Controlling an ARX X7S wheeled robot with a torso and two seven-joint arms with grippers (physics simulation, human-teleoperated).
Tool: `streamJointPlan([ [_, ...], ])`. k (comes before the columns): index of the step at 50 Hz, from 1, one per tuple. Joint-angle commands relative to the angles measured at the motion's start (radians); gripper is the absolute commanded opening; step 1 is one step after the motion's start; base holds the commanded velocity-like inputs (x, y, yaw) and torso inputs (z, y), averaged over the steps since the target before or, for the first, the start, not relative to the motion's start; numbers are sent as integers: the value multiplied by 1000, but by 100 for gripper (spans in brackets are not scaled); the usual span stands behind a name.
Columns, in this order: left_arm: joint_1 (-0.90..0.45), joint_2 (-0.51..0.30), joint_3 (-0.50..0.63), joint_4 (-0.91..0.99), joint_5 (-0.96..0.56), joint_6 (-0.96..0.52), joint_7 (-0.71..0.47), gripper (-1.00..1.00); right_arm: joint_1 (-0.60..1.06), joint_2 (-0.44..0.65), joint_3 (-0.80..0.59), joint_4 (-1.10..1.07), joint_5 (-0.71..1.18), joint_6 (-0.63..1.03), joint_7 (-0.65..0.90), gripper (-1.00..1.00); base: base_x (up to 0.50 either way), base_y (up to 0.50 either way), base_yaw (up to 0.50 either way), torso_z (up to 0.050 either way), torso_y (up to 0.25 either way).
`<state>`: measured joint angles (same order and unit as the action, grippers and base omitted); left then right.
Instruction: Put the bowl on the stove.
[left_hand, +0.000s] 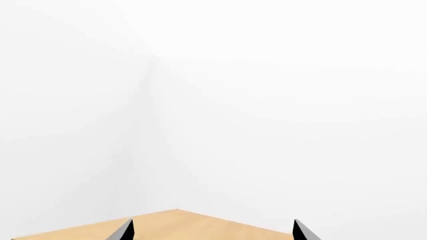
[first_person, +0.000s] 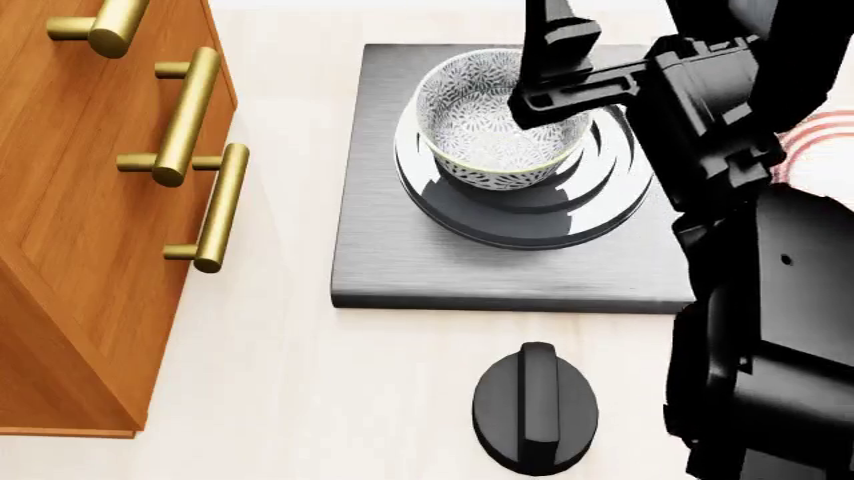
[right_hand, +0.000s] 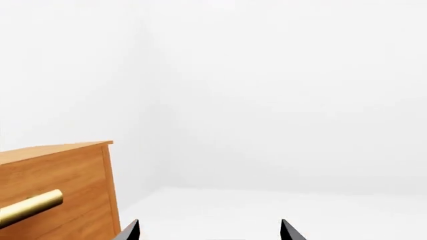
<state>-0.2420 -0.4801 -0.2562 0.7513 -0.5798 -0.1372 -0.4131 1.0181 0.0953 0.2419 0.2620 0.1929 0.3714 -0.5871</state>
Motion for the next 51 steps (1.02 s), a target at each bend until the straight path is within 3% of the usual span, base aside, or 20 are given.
streamJointPlan([
  [1,0,-2,-1,3,-7,1,-3,100,-221,-2,76,-281,48,96,75,100,0,0,0,0,0],
  [23,2,-2,13,-1,1,6,-2,100,-441,1,335,-555,138,119,237,100,0,0,0,0,0],
  [37,2,-4,17,-3,5,8,-4,100,-370,-84,562,-631,568,-18,241,100,0,0,0,0,0],
  [51,0,-6,21,-8,1,9,-4,100,-403,-86,545,-649,872,-202,206,100,0,0,0,0,0],
])
